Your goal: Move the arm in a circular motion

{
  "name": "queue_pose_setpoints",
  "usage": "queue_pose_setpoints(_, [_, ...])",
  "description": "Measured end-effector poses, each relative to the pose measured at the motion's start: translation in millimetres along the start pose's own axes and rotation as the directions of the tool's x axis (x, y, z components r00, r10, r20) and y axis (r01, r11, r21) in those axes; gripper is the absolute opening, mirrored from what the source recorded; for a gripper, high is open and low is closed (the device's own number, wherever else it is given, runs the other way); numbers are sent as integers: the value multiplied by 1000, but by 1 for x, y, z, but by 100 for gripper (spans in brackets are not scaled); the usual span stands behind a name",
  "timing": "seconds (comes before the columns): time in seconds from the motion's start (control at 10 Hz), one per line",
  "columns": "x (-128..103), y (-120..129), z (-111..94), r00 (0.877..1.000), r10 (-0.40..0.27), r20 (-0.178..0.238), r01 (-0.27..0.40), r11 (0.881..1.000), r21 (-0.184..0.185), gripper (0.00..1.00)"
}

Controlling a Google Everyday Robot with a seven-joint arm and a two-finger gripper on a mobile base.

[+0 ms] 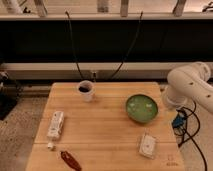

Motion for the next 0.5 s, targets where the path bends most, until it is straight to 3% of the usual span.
queue_pose_setpoints(0.5, [-4,-4,0,1000,1,-12,-1,1000,6,80])
